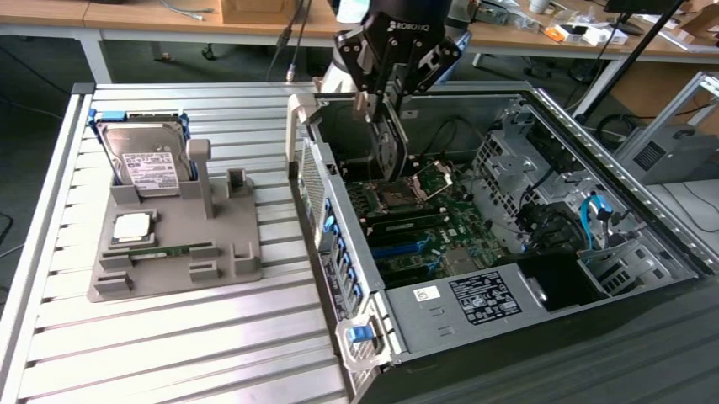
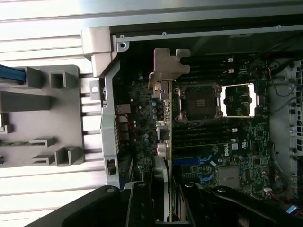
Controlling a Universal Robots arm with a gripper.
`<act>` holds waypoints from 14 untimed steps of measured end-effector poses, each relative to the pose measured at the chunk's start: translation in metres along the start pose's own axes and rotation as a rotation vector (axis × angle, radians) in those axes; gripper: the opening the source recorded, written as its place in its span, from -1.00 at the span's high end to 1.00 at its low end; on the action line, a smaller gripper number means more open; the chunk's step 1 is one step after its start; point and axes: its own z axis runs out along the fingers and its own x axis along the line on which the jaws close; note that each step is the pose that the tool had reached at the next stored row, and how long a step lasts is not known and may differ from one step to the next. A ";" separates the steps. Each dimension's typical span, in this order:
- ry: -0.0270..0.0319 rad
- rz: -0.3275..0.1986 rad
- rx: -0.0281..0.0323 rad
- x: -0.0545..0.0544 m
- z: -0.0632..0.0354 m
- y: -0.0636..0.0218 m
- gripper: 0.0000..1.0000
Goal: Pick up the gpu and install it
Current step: 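Pick up the gpu and move the gpu toward the slot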
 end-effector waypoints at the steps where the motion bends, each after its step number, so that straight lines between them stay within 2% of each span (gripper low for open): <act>1: -0.0001 0.000 -0.0001 0.000 0.0001 0.0000 0.47; 14: 0.0000 0.000 -0.0001 -0.009 0.0044 0.0006 0.47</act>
